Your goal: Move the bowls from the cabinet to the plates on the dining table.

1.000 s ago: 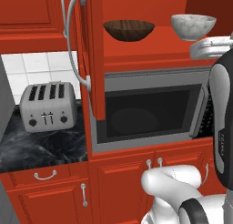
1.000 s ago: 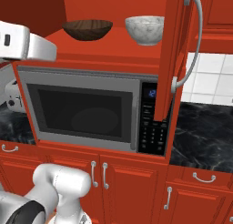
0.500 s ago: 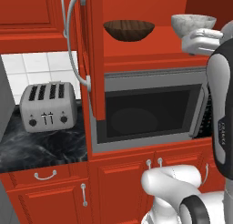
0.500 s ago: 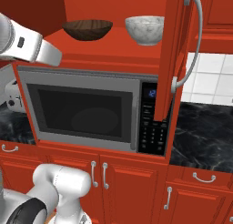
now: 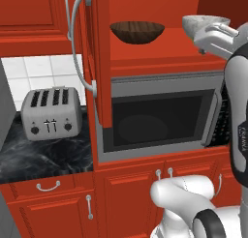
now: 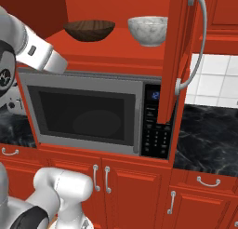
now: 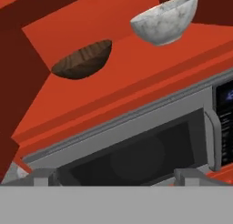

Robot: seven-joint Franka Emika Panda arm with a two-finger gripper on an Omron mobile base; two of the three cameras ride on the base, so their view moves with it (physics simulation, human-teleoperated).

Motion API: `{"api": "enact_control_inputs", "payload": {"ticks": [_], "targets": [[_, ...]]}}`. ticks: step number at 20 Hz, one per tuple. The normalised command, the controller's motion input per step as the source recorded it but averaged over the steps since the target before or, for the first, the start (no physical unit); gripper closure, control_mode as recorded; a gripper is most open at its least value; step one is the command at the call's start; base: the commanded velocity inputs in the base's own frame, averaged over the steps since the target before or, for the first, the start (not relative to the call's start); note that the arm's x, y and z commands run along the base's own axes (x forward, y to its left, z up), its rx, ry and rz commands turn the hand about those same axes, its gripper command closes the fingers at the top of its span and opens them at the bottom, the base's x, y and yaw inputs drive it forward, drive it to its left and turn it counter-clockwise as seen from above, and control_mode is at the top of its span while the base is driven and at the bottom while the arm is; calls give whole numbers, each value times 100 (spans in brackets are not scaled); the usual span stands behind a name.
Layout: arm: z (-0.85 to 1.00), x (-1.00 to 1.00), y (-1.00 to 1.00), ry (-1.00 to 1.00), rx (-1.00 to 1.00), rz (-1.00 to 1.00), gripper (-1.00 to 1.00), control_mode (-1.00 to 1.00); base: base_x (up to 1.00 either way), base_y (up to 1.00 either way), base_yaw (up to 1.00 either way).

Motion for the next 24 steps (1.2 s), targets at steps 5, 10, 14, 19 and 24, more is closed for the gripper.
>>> {"api": "enact_control_inputs", "payload": {"ticks": [5, 10, 14, 19, 24], "targets": [[8, 0, 0, -4, 19, -4, -100, -100, 0, 0, 0], [18, 9, 0, 0, 14, -2, -100, -100, 0, 0, 0], [3, 29, 0, 3, 8, -2, -100, -100, 0, 0, 0], [-1, 42, 0, 3, 4, -1, -100, -100, 0, 0, 0], [-1, 51, 0, 0, 4, -1, -100, -100, 0, 0, 0]]}}
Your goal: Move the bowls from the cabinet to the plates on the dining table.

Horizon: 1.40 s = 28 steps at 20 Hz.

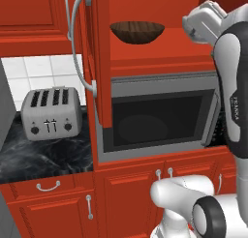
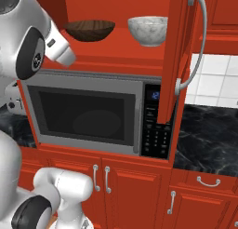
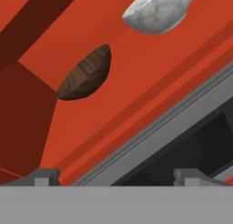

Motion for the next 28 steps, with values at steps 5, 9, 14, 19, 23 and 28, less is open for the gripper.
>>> {"api": "enact_control_inputs", "payload": {"ticks": [5, 9, 14, 19, 23, 28], "targets": [[-17, 32, 0, 0, 3, 0, -100, -100, 0, 0, 0], [-42, 28, 0, 0, 8, 0, -100, -100, 0, 0, 0], [-11, 24, 0, 0, 9, 0, -100, -100, 0, 0, 0], [0, 22, 0, 0, 9, 0, -100, -100, 0, 0, 0], [5, 23, 0, 6, 9, 0, -100, -100, 0, 0, 0], [16, 33, 0, 11, 8, 0, -100, -100, 0, 0, 0]]}}
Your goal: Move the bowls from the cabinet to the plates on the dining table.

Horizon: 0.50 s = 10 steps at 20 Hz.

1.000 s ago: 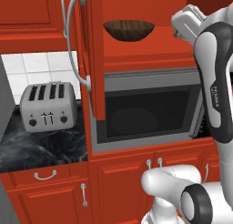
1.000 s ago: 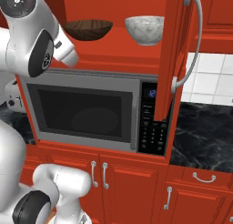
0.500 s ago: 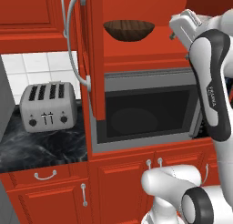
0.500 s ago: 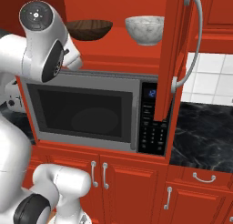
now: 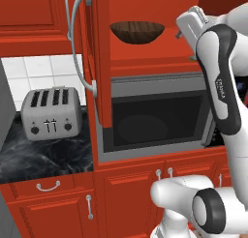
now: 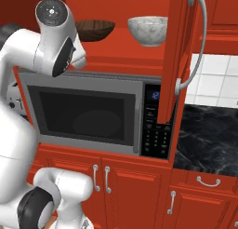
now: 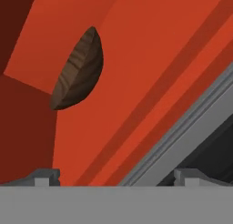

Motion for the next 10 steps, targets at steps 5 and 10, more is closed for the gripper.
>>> {"api": "enact_control_inputs", "payload": {"ticks": [5, 10], "targets": [[15, 21, 0, 7, 0, 0, -100, -100, 0, 0, 0], [-1, 29, 0, 1, 0, 0, -100, -100, 0, 0, 0]]}}
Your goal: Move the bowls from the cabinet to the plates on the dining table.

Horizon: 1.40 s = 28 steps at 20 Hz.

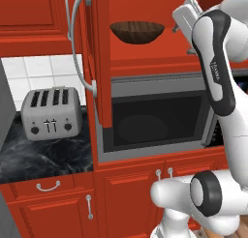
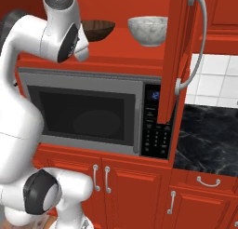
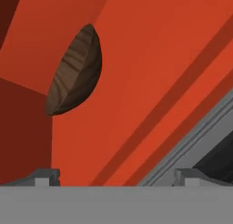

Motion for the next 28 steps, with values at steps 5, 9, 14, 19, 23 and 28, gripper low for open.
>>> {"api": "enact_control_inputs", "payload": {"ticks": [5, 9, 14, 19, 23, 28], "targets": [[-15, 43, 0, 0, 0, 0, -100, -100, 0, 0, 0], [-10, 51, 0, 0, 0, 0, -100, -100, 0, 0, 0], [0, 37, 0, 0, 0, 0, -100, -100, 0, 0, 0], [0, 31, 0, 1, 0, 0, -100, -100, 0, 0, 0], [0, 35, 0, 0, 0, 0, -100, -100, 0, 0, 0], [0, 43, 0, 2, 0, 0, -100, -100, 0, 0, 0]]}}
